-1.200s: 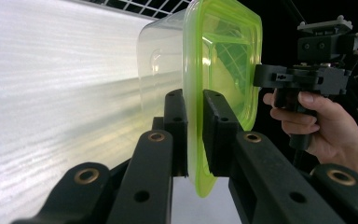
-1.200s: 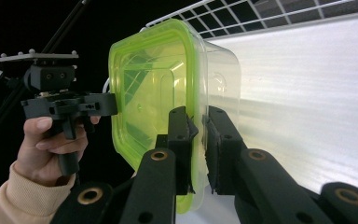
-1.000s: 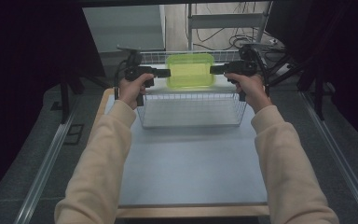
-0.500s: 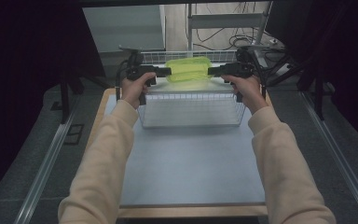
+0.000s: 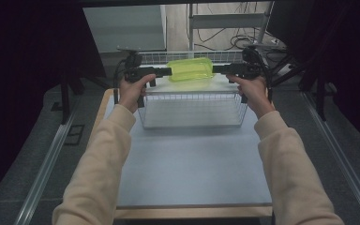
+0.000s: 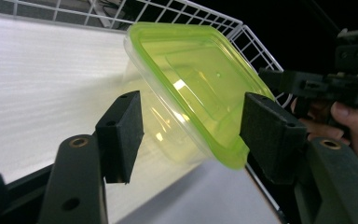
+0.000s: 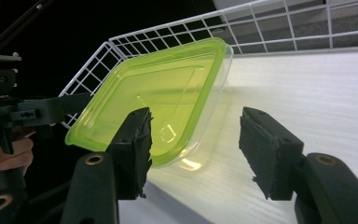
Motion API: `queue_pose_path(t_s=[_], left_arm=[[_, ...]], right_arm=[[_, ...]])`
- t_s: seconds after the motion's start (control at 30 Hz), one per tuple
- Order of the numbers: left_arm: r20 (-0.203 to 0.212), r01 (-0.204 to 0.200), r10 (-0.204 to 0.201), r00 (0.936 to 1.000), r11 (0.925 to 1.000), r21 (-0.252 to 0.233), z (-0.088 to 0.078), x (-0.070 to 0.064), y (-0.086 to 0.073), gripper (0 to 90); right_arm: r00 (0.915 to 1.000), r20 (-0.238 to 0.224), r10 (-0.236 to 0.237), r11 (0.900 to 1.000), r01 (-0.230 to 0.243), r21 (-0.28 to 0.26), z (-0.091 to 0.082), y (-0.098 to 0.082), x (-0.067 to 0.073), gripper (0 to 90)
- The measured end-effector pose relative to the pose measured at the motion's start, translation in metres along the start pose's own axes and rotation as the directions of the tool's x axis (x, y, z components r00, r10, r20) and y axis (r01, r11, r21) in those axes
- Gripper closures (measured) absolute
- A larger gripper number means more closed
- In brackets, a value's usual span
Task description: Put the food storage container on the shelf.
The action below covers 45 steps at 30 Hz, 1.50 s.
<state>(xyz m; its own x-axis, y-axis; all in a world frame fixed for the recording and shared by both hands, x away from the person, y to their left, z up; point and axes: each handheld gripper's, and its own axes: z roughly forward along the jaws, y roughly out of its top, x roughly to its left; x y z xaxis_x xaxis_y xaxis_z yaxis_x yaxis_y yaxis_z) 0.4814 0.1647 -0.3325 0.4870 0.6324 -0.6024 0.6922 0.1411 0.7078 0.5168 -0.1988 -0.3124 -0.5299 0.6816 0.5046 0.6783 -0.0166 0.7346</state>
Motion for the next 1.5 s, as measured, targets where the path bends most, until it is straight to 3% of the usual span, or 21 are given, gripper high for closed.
queue_pose_path(t_s=[0.17, 0.43, 0.5, 0.8, 1.2, 1.5], left_arm=[[0.014, -0.037, 0.037, 0.9992, 0.9993, -0.006, -0.010, -0.006, -0.012, 37.0], [0.050, -0.063, 0.064, 0.9967, 0.9980, -0.010, -0.023, -0.014, -0.036, 36.9], [0.045, -0.090, 0.090, 0.9949, 0.9959, -0.007, -0.027, -0.018, -0.043, 36.9], [0.086, -0.131, 0.132, 0.9875, 0.9913, -0.013, -0.042, -0.030, -0.077, 37.0], [0.090, -0.126, 0.126, 0.9880, 0.9920, -0.006, -0.051, -0.016, -0.130, 37.2], [0.087, -0.146, 0.144, 0.9858, 0.9892, 0.013, -0.049, -0.010, -0.167, 37.1]], right_arm=[[0.9989, -0.006, -0.047, 0.999, 0.047, -0.019, -0.013, -0.007, 0.007, 41.3], [0.9960, -0.057, -0.070, 0.997, 0.068, -0.037, -0.032, -0.029, 0.012, 39.2], [0.9954, -0.063, -0.072, 0.997, 0.070, -0.042, -0.035, -0.035, 0.013, 38.9], [0.9855, -0.108, -0.131, 0.991, 0.126, -0.048, -0.050, -0.065, 0.019, 37.7], [0.9791, -0.144, -0.144, 0.989, 0.141, -0.035, -0.057, -0.116, 0.008, 36.6], [0.9765, -0.163, -0.140, 0.990, 0.139, -0.020, -0.055, -0.153, -0.004, 36.2]])
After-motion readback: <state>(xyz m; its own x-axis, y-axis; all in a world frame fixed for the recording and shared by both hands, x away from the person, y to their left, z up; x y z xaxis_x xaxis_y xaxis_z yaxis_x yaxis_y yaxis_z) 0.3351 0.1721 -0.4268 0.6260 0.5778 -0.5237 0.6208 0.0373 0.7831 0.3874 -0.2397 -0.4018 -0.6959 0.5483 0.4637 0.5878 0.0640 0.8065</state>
